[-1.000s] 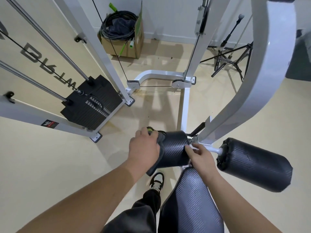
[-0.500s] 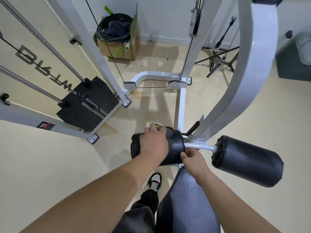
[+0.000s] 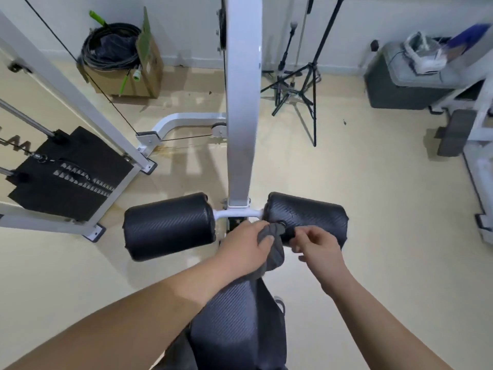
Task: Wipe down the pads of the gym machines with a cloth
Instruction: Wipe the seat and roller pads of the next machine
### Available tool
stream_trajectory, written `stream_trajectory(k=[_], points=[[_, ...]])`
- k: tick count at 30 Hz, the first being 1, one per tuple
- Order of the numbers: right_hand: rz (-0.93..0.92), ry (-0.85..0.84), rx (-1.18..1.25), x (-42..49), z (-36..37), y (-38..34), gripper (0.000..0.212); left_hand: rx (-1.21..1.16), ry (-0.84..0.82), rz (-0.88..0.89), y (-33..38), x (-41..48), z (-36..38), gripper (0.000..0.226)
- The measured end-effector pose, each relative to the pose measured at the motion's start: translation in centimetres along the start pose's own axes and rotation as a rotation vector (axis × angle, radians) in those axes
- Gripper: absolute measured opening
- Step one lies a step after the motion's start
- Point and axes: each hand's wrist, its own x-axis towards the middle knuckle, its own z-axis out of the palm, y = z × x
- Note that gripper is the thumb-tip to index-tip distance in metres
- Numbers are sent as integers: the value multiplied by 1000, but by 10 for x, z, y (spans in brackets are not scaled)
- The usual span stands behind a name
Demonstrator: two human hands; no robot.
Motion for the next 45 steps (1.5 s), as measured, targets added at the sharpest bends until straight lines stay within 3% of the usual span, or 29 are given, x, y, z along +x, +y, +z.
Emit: stream_trajectory(k=[3,5,7,10,15,17,20,24,28,31,33,36,38,40,42,45], points=[[-38,155,-57,15,-47,21,13,-99,142,-31,25,4,15,36],[-52,220,-175,29,-73,36,34,-112,287,-7,41,16,13,43],[15,171,-208,44,-88,45,49,-49,424,35,52,35,10,46],[34,16,-143,54,-93,55,33,107,436,0,55,61,32,53],[35,-33,-84,63,-99,70,18,275,527,-253,73,73,92,44],[74,-28,-61,70,-101,73,14,262,500,-226,101,74,107,38],[140,-81,-3,79,-107,71,21,377,346,-1,130,75,141,41],[194,-111,-13,86,-112,72,34,383,311,247,105,81,112,47],[191,-109,-56,82,-109,68,50,350,380,-11,50,78,63,47],[185,-89,-81,88,-107,72,54,318,456,-150,67,86,72,42],[198,-86,-117,94,-106,73,51,319,418,-63,105,86,93,42],[222,-99,-128,97,-110,65,29,324,355,156,141,81,126,42],[239,-107,-130,98,-113,64,22,227,312,181,135,72,132,47],[237,-121,-106,96,-113,65,23,312,282,237,115,67,118,56],[230,-116,-89,93,-112,64,34,422,270,228,84,65,97,58],[213,-118,-99,92,-110,62,49,386,348,56,46,63,60,55]])
